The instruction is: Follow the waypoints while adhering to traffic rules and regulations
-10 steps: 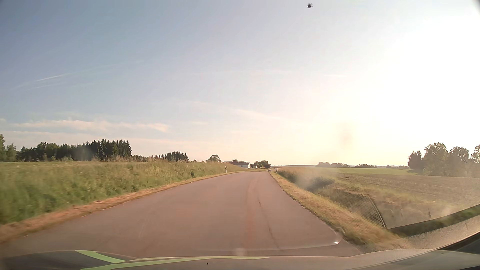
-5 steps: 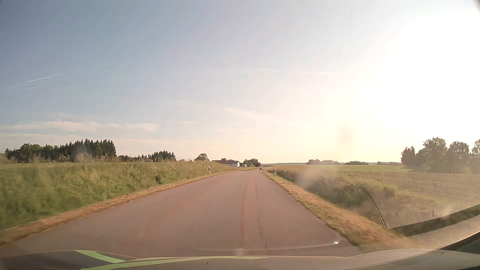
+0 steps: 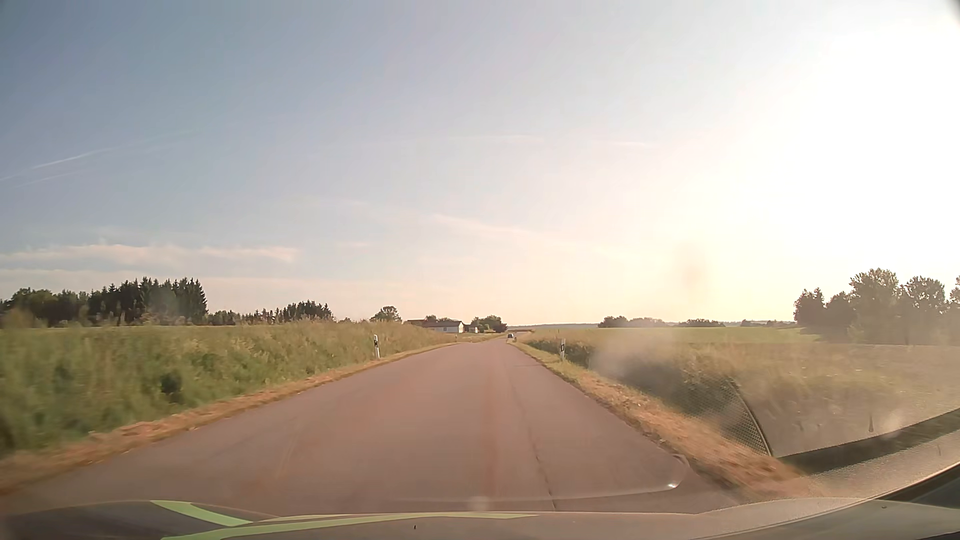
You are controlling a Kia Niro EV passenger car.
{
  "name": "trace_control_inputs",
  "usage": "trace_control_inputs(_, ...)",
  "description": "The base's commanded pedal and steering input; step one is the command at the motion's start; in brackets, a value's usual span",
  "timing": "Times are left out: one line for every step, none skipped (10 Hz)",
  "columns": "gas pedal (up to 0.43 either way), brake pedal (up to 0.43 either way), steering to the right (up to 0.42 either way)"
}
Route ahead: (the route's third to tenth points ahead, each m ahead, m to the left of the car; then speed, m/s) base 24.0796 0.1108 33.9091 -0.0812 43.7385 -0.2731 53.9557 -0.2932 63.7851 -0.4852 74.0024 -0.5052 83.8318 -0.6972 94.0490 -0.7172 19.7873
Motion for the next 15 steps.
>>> trace_control_inputs(0.169, 0.0, 0.007)
trace_control_inputs(0.169, 0.0, 0.006)
trace_control_inputs(0.169, 0.0, 0.006)
trace_control_inputs(0.169, 0.0, 0.005)
trace_control_inputs(0.169, 0.0, 0.003)
trace_control_inputs(0.169, 0.0, 0.002)
trace_control_inputs(0.169, 0.0, 0.001)
trace_control_inputs(0.169, 0.0, 0.0)
trace_control_inputs(0.169, 0.0, 0.0)
trace_control_inputs(0.169, 0.0, 0.0)
trace_control_inputs(0.169, 0.0, 0.0)
trace_control_inputs(0.169, 0.0, 0.0)
trace_control_inputs(0.169, 0.0, 0.0)
trace_control_inputs(0.169, 0.0, 0.0)
trace_control_inputs(0.169, 0.0, 0.0)
